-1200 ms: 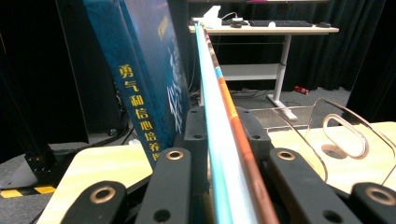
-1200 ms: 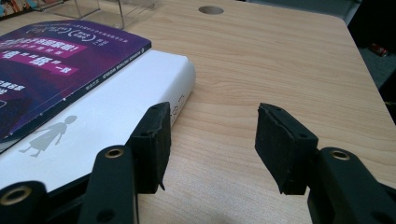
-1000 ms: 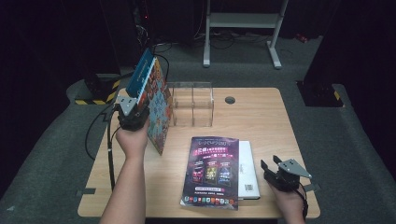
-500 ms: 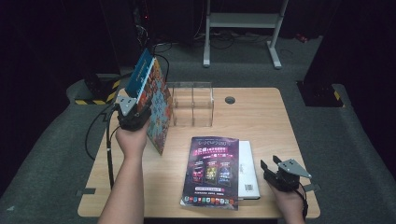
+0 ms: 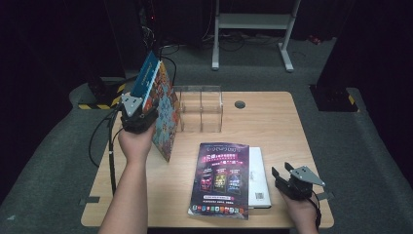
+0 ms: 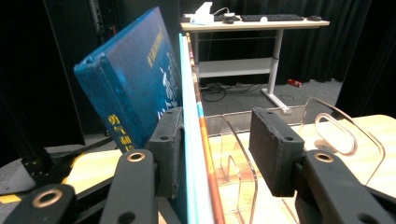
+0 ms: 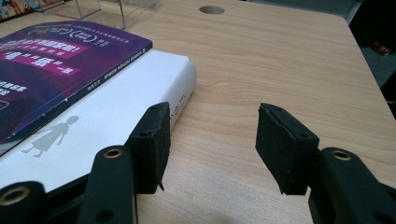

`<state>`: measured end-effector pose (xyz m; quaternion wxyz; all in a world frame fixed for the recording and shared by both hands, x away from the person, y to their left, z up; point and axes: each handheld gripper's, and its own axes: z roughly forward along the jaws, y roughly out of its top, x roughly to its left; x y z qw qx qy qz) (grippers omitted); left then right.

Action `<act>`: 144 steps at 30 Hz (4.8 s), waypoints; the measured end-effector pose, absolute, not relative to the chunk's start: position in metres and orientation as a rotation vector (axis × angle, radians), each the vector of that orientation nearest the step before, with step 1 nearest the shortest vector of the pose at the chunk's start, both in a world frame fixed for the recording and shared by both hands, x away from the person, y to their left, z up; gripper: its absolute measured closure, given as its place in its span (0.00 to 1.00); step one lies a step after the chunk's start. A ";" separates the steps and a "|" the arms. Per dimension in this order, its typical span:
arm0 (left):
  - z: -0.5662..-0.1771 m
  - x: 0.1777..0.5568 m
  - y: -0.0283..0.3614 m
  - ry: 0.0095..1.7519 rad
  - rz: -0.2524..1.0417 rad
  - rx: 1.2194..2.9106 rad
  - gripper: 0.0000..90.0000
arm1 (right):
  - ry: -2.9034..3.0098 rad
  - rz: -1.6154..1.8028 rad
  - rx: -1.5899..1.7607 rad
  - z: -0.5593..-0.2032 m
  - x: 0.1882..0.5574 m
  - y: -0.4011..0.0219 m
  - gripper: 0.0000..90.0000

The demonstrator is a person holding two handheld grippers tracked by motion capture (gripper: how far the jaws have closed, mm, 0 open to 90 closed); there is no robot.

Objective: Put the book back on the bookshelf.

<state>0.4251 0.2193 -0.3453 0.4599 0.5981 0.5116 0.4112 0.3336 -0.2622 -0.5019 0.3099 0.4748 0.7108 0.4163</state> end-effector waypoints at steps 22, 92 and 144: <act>-0.333 0.422 0.226 1.229 1.045 1.452 0.63 | 1.878 1.098 1.256 -0.503 0.334 -0.262 0.50; -0.359 0.334 0.247 1.258 0.874 1.607 0.37 | 1.915 1.108 1.252 -0.506 0.333 -0.256 0.50; -0.508 0.344 0.156 1.090 0.375 1.912 0.17 | 2.054 1.120 1.165 -0.499 0.329 -0.221 0.45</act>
